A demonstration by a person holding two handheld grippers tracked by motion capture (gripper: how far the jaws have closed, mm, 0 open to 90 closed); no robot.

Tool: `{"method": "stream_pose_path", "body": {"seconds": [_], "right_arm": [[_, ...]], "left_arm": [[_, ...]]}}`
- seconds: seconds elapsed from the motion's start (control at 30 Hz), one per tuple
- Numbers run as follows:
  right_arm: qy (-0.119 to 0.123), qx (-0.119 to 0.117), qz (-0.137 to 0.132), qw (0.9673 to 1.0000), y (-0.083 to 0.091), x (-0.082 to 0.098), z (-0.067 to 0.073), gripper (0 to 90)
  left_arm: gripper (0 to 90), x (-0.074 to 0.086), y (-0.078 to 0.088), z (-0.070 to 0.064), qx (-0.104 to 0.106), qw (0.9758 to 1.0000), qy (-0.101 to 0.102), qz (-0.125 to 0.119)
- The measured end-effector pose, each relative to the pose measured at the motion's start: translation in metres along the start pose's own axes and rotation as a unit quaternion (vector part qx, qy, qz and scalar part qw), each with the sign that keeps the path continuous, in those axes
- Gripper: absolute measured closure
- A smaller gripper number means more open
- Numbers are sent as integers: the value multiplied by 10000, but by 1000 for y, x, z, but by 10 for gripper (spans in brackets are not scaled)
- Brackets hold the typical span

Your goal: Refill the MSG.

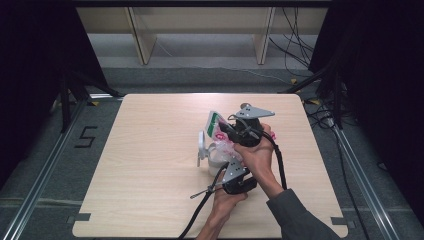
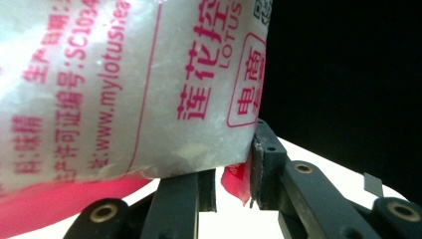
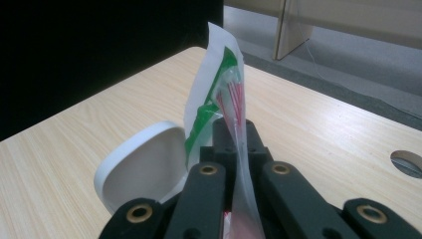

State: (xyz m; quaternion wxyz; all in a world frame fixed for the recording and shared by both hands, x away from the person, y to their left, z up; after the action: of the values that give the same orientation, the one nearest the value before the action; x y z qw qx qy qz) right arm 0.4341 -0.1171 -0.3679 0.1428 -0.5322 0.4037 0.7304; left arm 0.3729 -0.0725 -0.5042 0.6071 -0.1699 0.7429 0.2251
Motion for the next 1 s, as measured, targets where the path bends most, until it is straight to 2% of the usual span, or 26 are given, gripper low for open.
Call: {"method": "stream_pose_path", "body": {"seconds": [0.1,0.17,0.2,0.27,0.3,0.33,0.4,0.47,0.63,0.67,0.7,0.73,0.77,0.8,0.83,0.87,1.0], "right_arm": [[-106,-29,48,9999,2,0,1,900],[-106,-38,63,9999,2,0,0,900],[-96,-29,85,9999,1,1,0,900],[-115,-39,113,9999,2,0,0,900],[-61,-13,-42,10000,2,-1,-1,900],[-61,-13,-42,10000,2,-1,-1,900],[-121,-39,137,9998,2,1,1,900],[-130,-53,118,9998,2,0,1,900],[-82,-97,112,9999,1,0,1,900],[-103,-54,93,9999,1,0,2,900],[-119,-19,83,9999,2,0,3,900],[-17,-12,55,10000,1,0,2,900],[-17,-12,55,10000,1,0,2,900],[42,0,99,9999,1,0,2,900],[-75,-18,162,9998,1,0,3,900],[-62,-13,39,10000,1,0,2,900],[-12,-17,109,9999,-2,1,5,900]], "left_arm": [[752,0,0,-1,23,10000,-5,-50],[753,0,0,-1,-10,10000,-14,14],[752,0,-1,-1,38,10000,-8,-80],[753,0,0,0,15,10000,-13,-40],[753,-1,1,-1,-12,10000,1,-25],[753,-1,0,-2,6,10000,10,-39],[753,0,0,-2,-15,10000,-9,-18],[753,-1,0,-2,4,10000,-19,3],[753,-1,0,-2,25,10000,21,-44],[753,-1,-1,-2,80,9999,15,-147],[754,-1,0,-2,58,9999,-36,-111],[753,-1,-1,-2,57,9999,-1,-130],[753,-1,-1,-2,57,9999,-1,-130],[753,-1,0,-3,-1,10000,-5,-63],[753,-1,0,-2,27,9999,4,-108],[754,-1,0,-1,50,9999,-63,-113],[753,-1,-1,-2,47,9999,11,-135]]}}
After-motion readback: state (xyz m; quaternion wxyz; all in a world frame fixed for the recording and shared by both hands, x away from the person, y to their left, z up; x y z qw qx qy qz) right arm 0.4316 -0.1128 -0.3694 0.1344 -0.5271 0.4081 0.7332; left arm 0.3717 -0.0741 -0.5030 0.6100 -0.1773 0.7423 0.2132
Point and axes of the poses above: each handheld gripper's, and its own axes: y roughly backward along the jaws, x roughly out of its underside, z roughly to its left, the point moved 2 cm from there along -y, roughly forward along the jaws, and after that the axes turned 3 degrees about -y, right-handed, at the moved point
